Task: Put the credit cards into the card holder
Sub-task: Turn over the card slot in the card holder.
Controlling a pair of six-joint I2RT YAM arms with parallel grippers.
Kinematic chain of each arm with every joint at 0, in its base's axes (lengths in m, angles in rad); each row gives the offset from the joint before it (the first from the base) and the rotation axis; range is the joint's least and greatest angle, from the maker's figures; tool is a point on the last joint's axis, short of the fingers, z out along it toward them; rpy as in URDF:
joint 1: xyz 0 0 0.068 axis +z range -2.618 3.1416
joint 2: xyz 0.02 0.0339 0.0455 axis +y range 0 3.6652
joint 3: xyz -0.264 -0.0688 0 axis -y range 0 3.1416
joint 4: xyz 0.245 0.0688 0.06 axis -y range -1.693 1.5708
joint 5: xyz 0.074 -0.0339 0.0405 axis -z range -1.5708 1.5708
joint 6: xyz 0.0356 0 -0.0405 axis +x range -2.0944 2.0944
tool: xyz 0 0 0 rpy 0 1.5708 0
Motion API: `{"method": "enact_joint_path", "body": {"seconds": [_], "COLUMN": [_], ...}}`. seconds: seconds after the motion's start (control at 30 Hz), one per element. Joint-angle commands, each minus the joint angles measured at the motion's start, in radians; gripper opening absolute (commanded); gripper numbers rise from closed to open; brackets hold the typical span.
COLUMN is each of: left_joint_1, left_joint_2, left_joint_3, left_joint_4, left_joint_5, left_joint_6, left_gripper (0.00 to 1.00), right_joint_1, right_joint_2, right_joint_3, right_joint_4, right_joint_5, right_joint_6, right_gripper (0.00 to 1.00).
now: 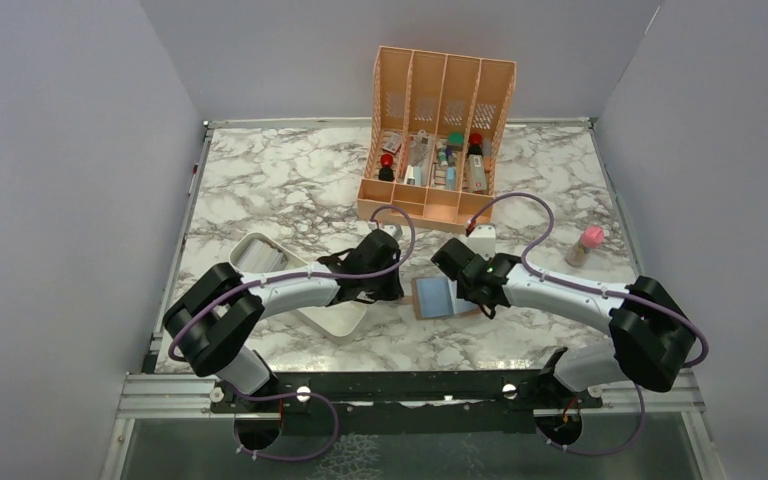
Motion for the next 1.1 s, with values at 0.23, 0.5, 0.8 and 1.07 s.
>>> {"method": "enact_joint_path", "body": {"seconds": [0.23, 0.5, 0.8, 1.07], "left_joint_1": [0.051, 0.060, 0.085, 0.149], "left_joint_2": [-0.003, -0.015, -0.121, -0.276], "left_joint_3": [0.043, 0.105, 0.179, 0.208], "left_joint_4": [-0.028, -0.069, -0.200, -0.461], "left_joint_5": [0.000, 0.004, -0.044, -0.185], "left_joint_6": [0.026, 0.037, 0.071, 0.130], "left_gripper": [0.00, 0.12, 0.33, 0.34], "right_joint_1": [-0.033, -0.035, -0.037, -0.037], "right_joint_2": [0.025, 0.015, -0.037, -0.040], "right_joint_3": [-0.055, -0.099, -0.120, -0.108], "right_joint_4": [0.096, 0.179, 0.205, 0.222], "right_joint_5": [-0.042, -0.095, -0.123, -0.141], "right_joint_6": [0.033, 0.026, 0.014, -0.027], "right_gripper": [0.32, 0.29, 0.29, 0.30]}}
